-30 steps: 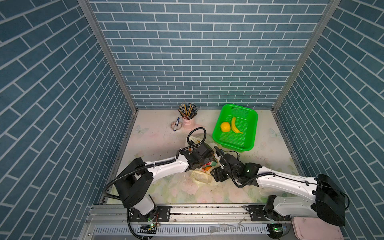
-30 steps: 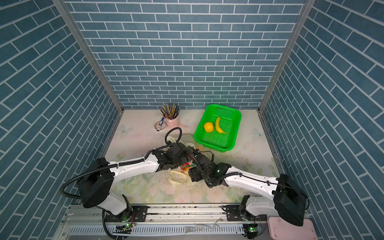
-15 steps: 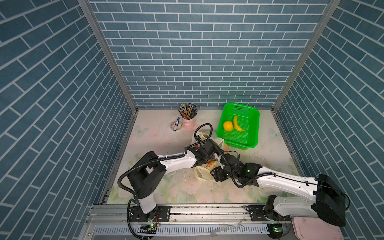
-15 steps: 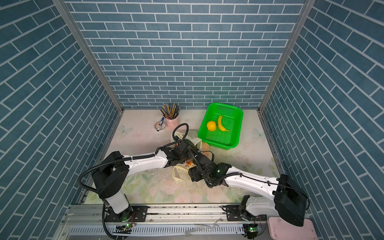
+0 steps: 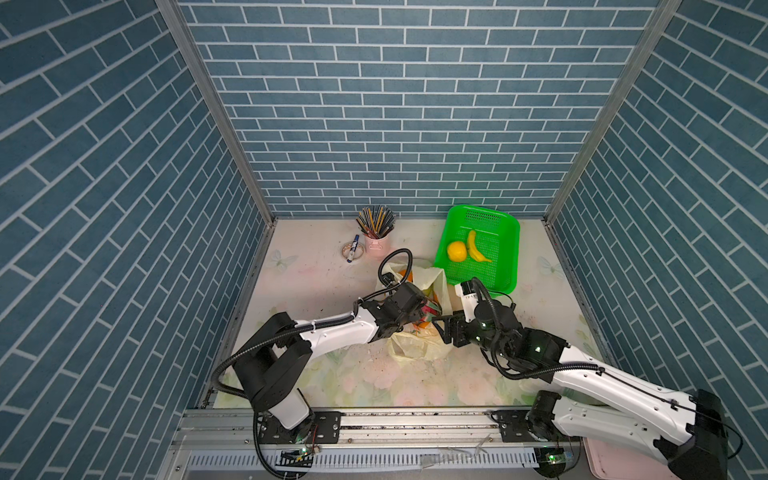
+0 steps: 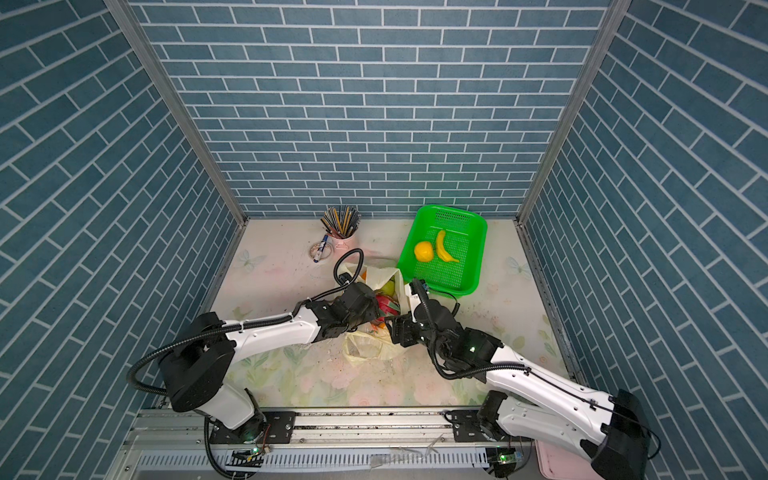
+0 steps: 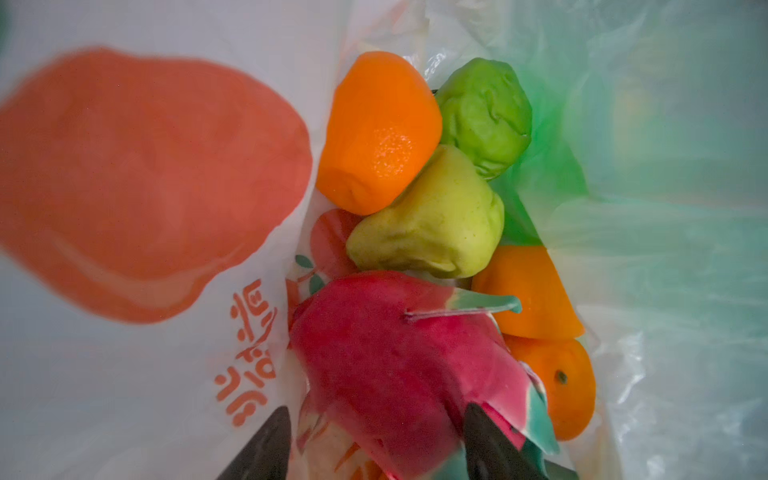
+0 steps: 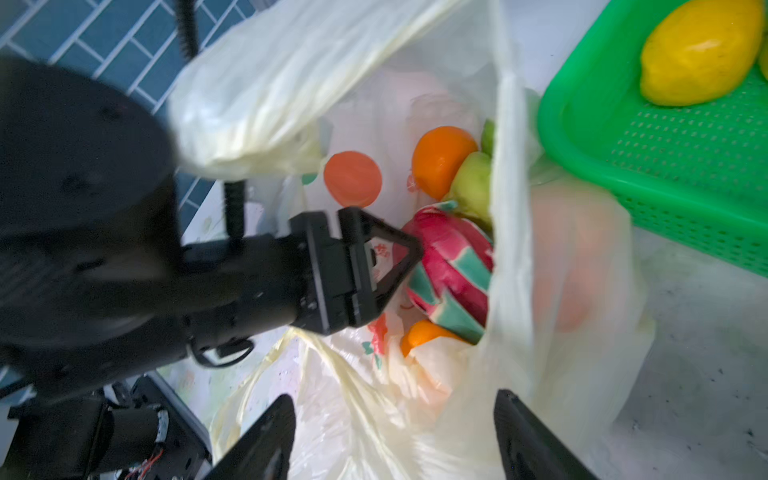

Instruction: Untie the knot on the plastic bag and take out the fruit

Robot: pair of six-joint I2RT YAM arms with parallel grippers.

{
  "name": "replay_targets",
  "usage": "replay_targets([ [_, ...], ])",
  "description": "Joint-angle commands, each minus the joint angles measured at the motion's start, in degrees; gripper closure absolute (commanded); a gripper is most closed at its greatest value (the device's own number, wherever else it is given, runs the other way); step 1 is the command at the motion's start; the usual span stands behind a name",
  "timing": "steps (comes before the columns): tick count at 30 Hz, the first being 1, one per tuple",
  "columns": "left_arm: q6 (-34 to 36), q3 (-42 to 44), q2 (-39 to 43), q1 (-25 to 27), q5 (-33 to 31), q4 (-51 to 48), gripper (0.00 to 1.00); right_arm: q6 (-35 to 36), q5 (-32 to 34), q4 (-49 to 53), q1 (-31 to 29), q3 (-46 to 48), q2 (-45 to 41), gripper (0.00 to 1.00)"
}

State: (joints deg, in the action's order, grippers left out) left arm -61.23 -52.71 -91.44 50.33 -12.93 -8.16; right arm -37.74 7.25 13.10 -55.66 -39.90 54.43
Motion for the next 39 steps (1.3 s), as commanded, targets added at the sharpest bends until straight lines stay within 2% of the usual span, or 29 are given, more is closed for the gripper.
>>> replay_targets([
  [1,2.2,3.5,0.8,-0.5,-0.2,-8.7,0.35,-2.0,-2.4,-1.5,1.2,-2.8,3.4,0.25],
  [3,2.2,4.9,2.9,-0.8,-0.4,-9.1,0.35,-2.8,-1.9,-0.2,1.3,-4.5,6.6,0.25],
  [6,3.1,7.0,6.8,-1.2,-0.6,-8.8,0.35,-7.2,3.6,5.1,1.3,-6.6,9.9,0.24],
  [8,5.4,7.4,9.4,-1.0,0.7,-7.1,0.33,-7.6,4.4,5.7,1.3,-6.4,10.5,0.24],
  [12,5.1,5.9,12.6,0.3,1.0,-4.2,0.12,-7.5,4.4,4.8,1.5,-5.1,9.3,0.24],
  [13,4.2,5.2,12.4,0.5,0.6,-4.6,0.11,-7.5,4.5,4.7,1.6,-4.8,8.7,0.24],
  [18,-2.2,-3.6,6.4,0.8,-3.5,-12.8,0.11,-8.3,5.3,4.6,1.7,-2.8,5.4,0.24],
  [22,-3.8,-11.1,0.0,0.8,-4.8,-18.3,0.11,-8.4,5.5,4.9,1.8,-2.2,4.1,0.24],
  [26,-2.9,-15.2,-5.0,0.7,-4.0,-19.5,0.11,-8.4,5.9,4.8,1.8,-1.8,3.3,0.24],
  [32,1.2,-21.4,-12.8,0.5,-9.5,-27.5,0.11,-9.0,5.5,4.3,1.8,-0.5,2.3,0.24],
  [39,6.7,-18.3,-14.9,0.4,-4.7,-21.0,0.11,-8.6,5.7,4.1,1.8,-0.3,2.1,0.24],
])
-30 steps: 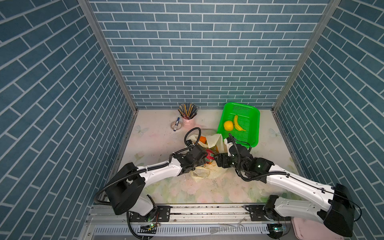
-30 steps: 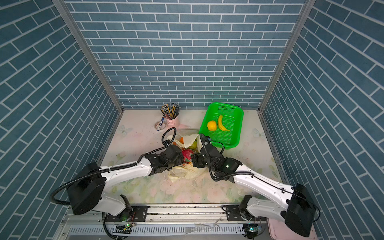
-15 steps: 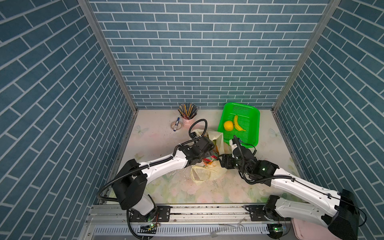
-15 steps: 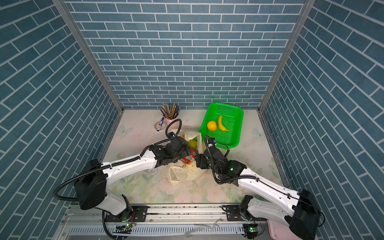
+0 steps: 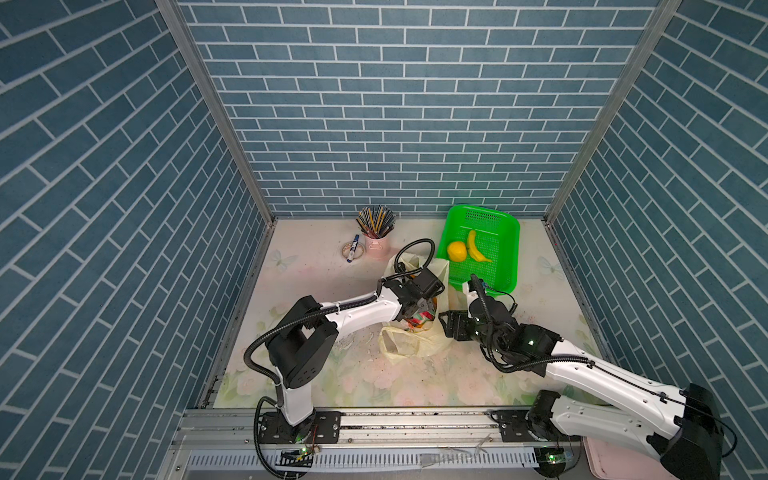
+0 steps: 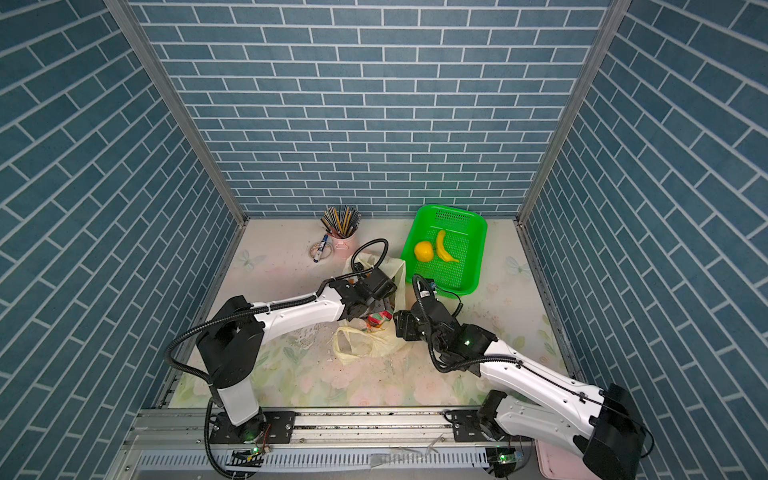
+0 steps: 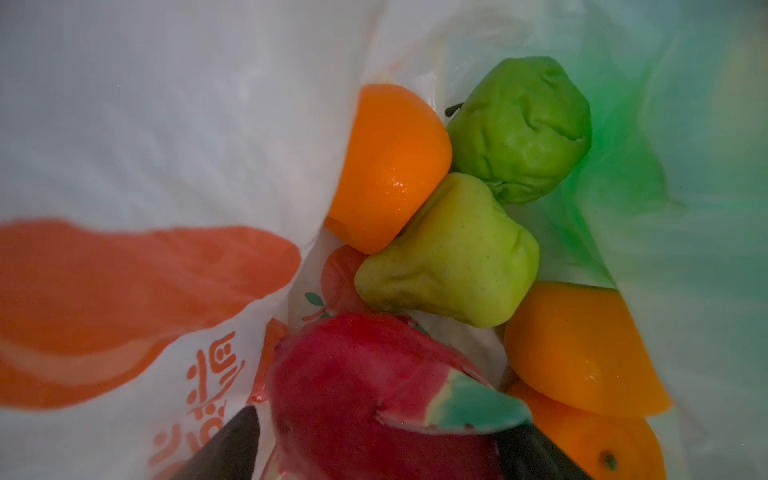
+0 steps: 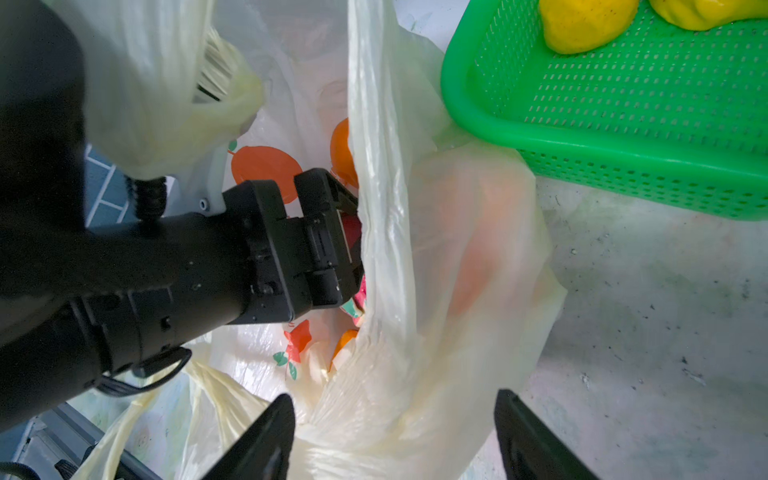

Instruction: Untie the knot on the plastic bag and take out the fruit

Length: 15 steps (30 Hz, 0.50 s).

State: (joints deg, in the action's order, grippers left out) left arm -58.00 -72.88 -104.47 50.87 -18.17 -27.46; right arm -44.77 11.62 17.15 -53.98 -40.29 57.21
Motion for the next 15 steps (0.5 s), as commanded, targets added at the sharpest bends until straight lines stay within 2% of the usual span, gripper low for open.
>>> replay_targets([
  [1,3.8,1.8,-2.5,-0.2,0.4,-2.0,0.11,-1.5,1.3,0.1,0.1,0.0,-0.5,0.24],
  [5,3.7,3.3,-3.6,-0.2,0.1,-2.0,0.11,-1.5,1.1,-0.1,0.2,-0.1,0.0,0.24],
  [12,1.1,8.1,-3.5,-0.9,3.6,3.7,0.11,-1.5,0.9,-0.7,0.2,-0.3,0.4,0.24],
  [15,1.7,6.8,-5.4,-1.0,3.5,2.7,0.11,-1.4,0.9,-0.4,0.1,-0.7,0.4,0.24],
])
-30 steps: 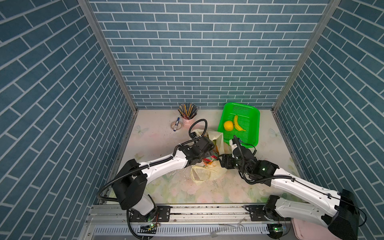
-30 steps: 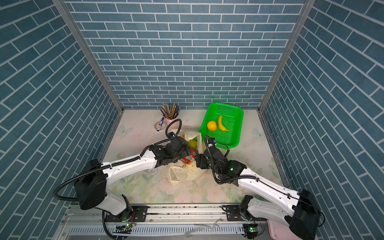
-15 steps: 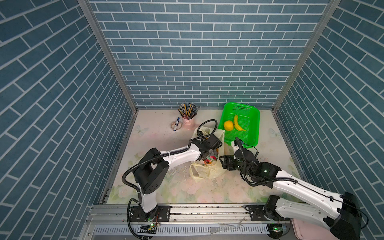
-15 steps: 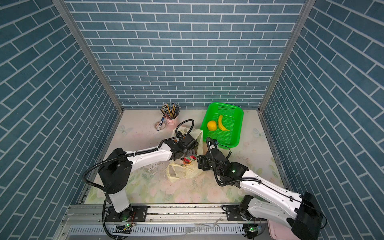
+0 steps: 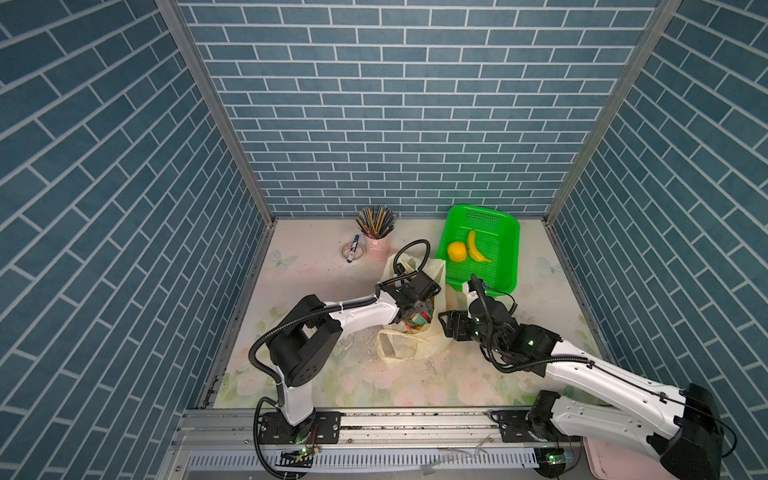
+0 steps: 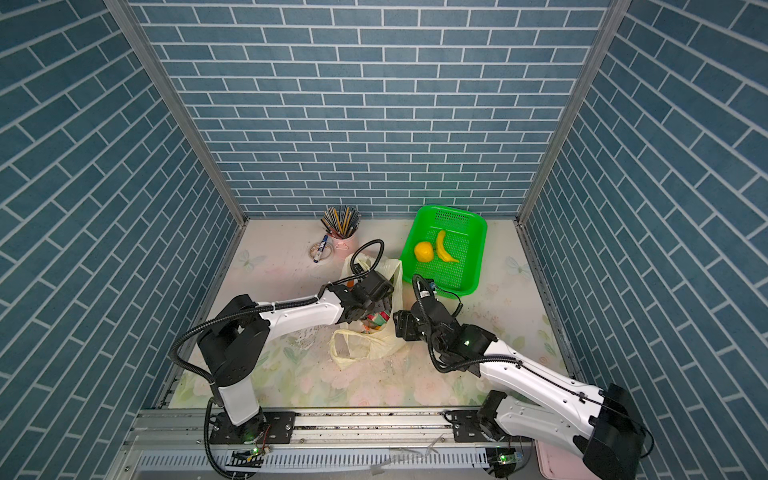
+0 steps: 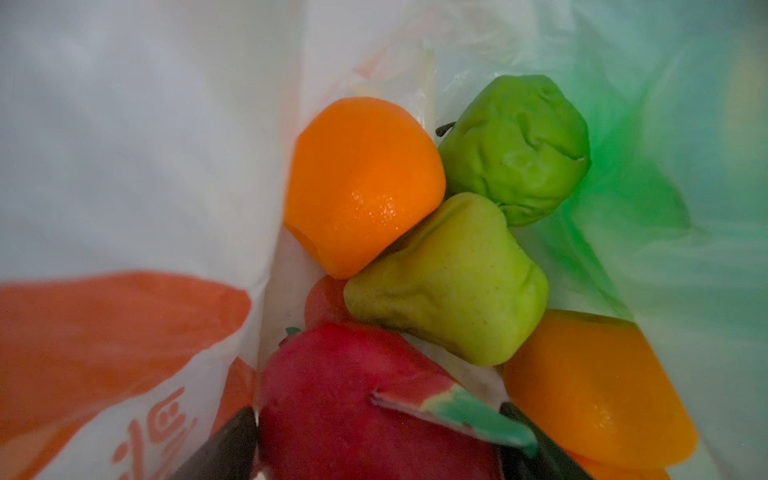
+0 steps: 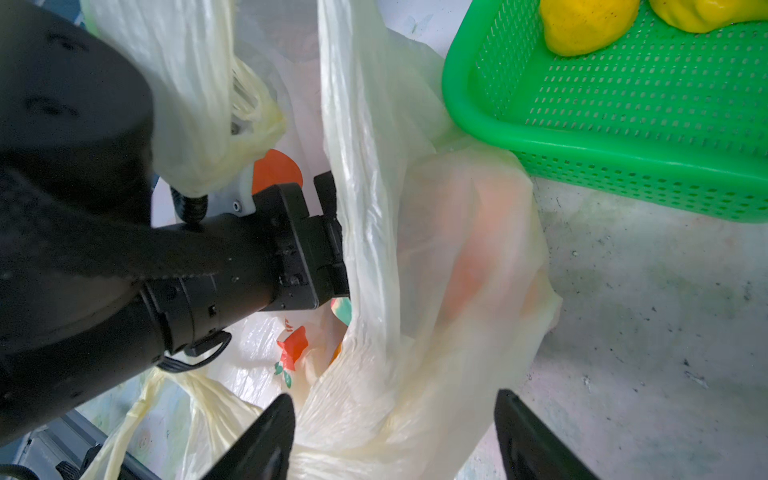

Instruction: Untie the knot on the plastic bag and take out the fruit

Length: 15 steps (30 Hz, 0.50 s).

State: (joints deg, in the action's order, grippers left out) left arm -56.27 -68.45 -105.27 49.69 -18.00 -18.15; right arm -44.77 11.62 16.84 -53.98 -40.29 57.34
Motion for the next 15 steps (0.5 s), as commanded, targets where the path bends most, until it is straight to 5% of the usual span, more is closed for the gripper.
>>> replay_targets([
  [1,-0.1,2.2,-4.9,0.1,3.2,-7.0,0.11,-1.4,1.0,0.2,0.1,-0.8,0.2,0.24],
  [8,-2.6,5.6,-0.8,0.6,4.9,-2.3,0.11,-1.8,1.6,-0.3,0.2,0.3,-1.0,0.24],
  [12,-2.1,6.3,2.0,0.8,5.1,0.2,0.34,-1.7,1.4,-0.4,0.2,0.3,-1.0,0.24],
  [15,-0.7,6.0,5.0,0.4,3.7,-0.1,0.39,-1.7,1.7,0.0,0.1,0.1,-1.4,0.24],
])
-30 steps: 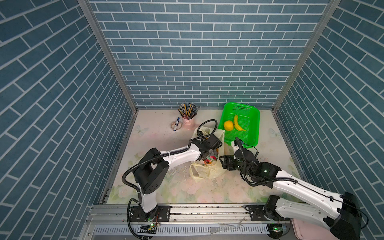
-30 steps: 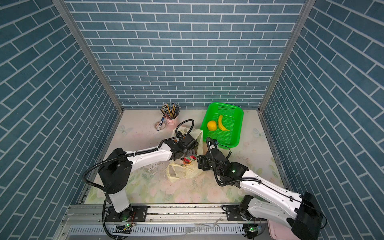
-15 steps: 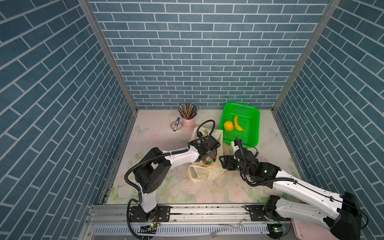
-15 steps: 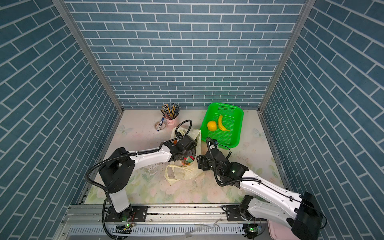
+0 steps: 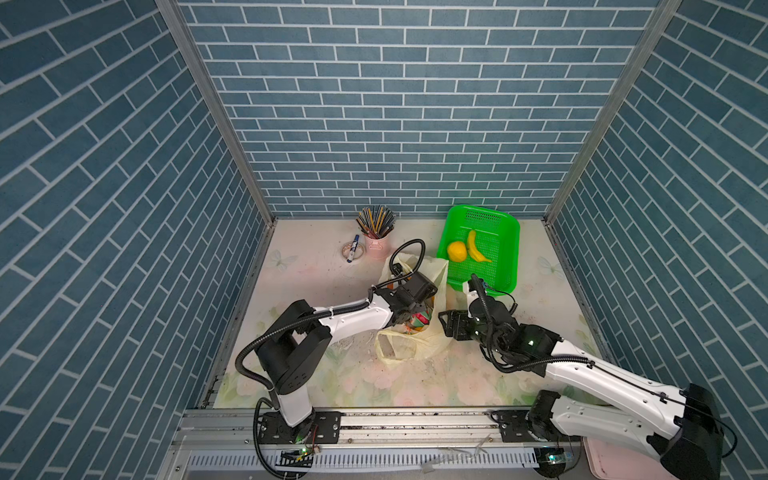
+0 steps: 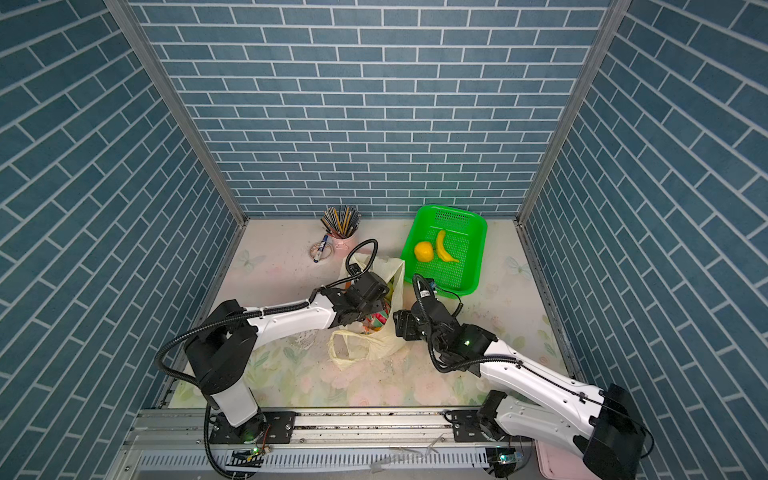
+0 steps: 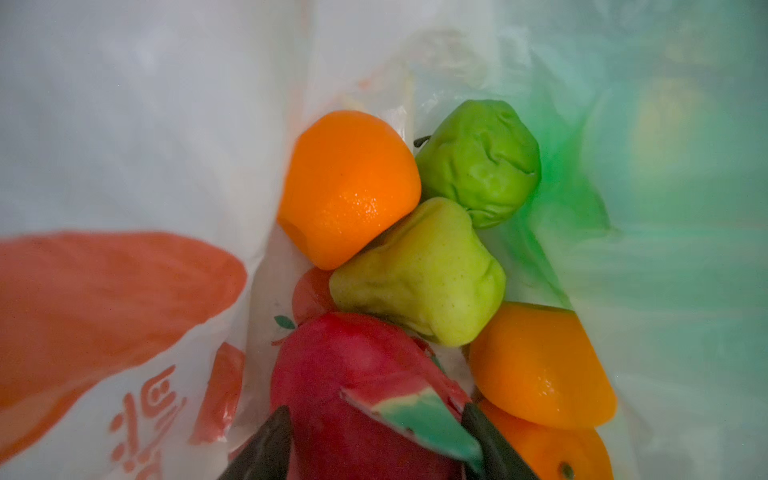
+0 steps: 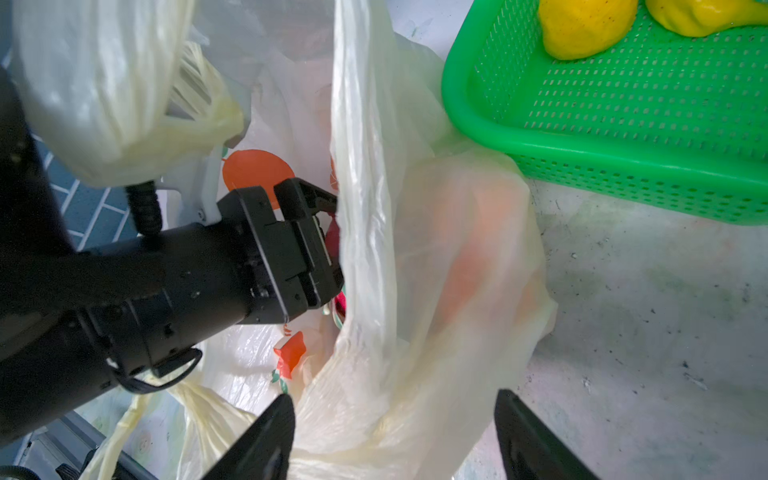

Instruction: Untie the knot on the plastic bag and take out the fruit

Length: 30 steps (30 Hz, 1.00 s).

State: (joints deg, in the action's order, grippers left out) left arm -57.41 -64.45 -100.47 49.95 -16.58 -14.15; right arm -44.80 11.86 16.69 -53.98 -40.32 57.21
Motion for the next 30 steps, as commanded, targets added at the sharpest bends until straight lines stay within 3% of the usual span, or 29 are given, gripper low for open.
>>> replay_targets([
  [1,0.8,1.8,1.2,0.0,2.0,-4.2,0.41,-1.7,1.8,0.2,0.2,0.1,-1.6,0.24],
  [9,4.3,3.3,9.0,-0.9,-0.2,-1.6,0.44,-2.8,2.8,-0.5,0.4,0.4,-3.2,0.23],
  [11,6.2,2.2,9.0,-1.1,-3.0,-2.5,0.39,-2.8,2.5,-0.4,0.4,0.2,-2.8,0.23],
  [14,11.9,-2.3,5.1,-1.6,-6.6,-4.4,0.22,-2.5,2.1,-0.6,0.4,-0.2,-1.9,0.23],
  [16,12.9,-5.6,1.6,-3.1,-6.1,-6.5,0.16,-2.3,1.9,-0.7,0.4,-0.6,-1.3,0.23],
  [20,14.5,-9.5,-2.9,-5.1,-4.7,-6.4,0.14,-2.1,1.9,-0.3,0.4,-1.0,-0.9,0.23],
  [26,18.0,-14.0,-9.0,-5.8,-11.4,-7.4,0.12,-2.4,2.2,-0.4,0.5,-0.5,-1.6,0.23],
  [30,22.3,-14.6,-11.7,-6.2,-12.5,-3.9,0.12,-2.4,2.0,-0.6,0.5,-0.3,-1.4,0.23],
])
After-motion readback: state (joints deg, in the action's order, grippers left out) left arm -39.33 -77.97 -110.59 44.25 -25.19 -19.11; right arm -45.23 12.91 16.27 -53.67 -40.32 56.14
